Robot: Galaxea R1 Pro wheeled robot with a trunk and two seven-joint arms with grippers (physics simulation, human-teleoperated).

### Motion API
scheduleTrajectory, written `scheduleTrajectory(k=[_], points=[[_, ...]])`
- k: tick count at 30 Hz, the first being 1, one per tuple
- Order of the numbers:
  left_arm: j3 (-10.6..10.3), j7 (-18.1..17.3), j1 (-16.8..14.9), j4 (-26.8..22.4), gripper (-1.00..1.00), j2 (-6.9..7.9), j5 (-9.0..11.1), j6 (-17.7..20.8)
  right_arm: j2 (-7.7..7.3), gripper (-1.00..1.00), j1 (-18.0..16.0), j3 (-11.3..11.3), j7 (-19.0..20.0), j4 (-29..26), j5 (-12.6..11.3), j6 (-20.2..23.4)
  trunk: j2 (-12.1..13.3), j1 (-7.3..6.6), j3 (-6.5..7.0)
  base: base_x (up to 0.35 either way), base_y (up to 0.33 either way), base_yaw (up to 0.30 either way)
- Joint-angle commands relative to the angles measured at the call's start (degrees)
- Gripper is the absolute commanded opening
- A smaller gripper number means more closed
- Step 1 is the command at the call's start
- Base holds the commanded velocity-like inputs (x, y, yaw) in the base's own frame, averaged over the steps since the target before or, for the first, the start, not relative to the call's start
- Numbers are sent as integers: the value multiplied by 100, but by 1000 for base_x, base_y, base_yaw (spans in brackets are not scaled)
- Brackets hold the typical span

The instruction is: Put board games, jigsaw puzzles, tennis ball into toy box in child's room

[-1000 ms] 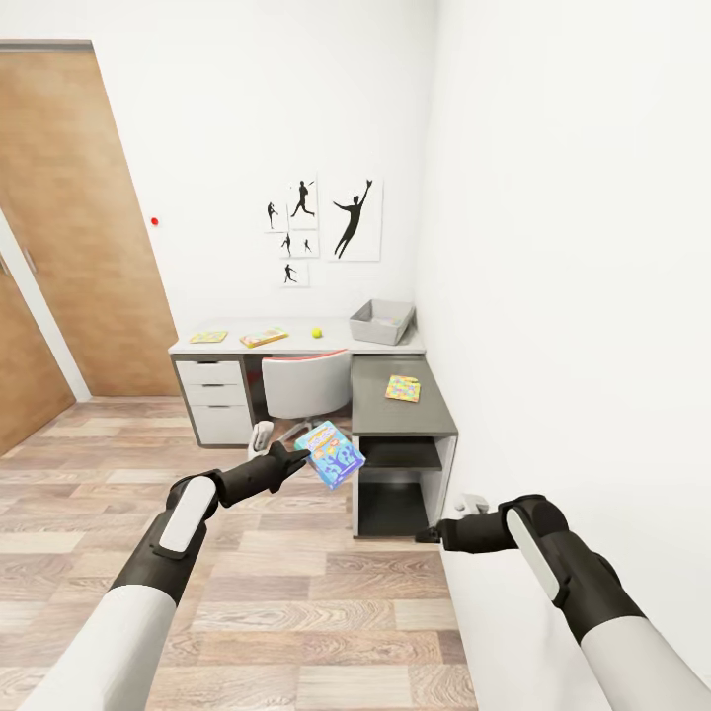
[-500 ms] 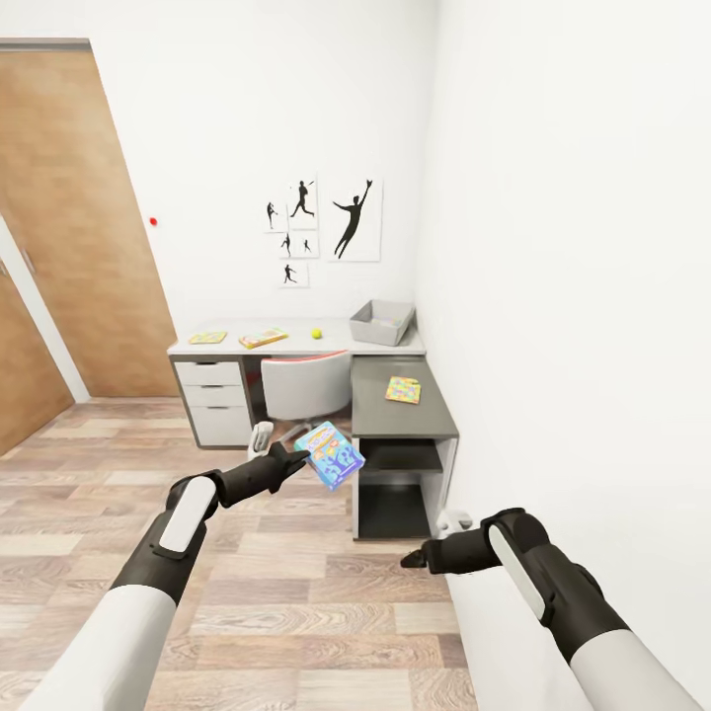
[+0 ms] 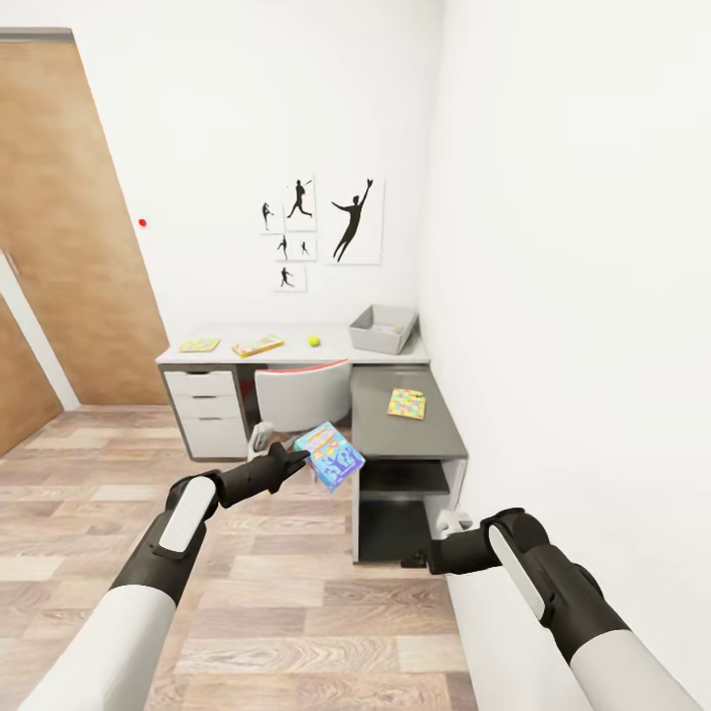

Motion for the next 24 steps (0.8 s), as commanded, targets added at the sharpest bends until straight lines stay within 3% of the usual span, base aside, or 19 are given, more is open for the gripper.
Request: scheduleTrajectory(k=[1, 24], points=[[20, -24, -7, 0, -100, -5, 9, 41, -5, 100, -6, 10, 24, -4, 15, 15, -13, 7, -13, 331, 0, 0], [18, -17, 1, 6, -100, -5, 0, 41, -14, 100, -6, 2, 24, -53, 15, 15, -13, 7, -13, 333, 0, 5]])
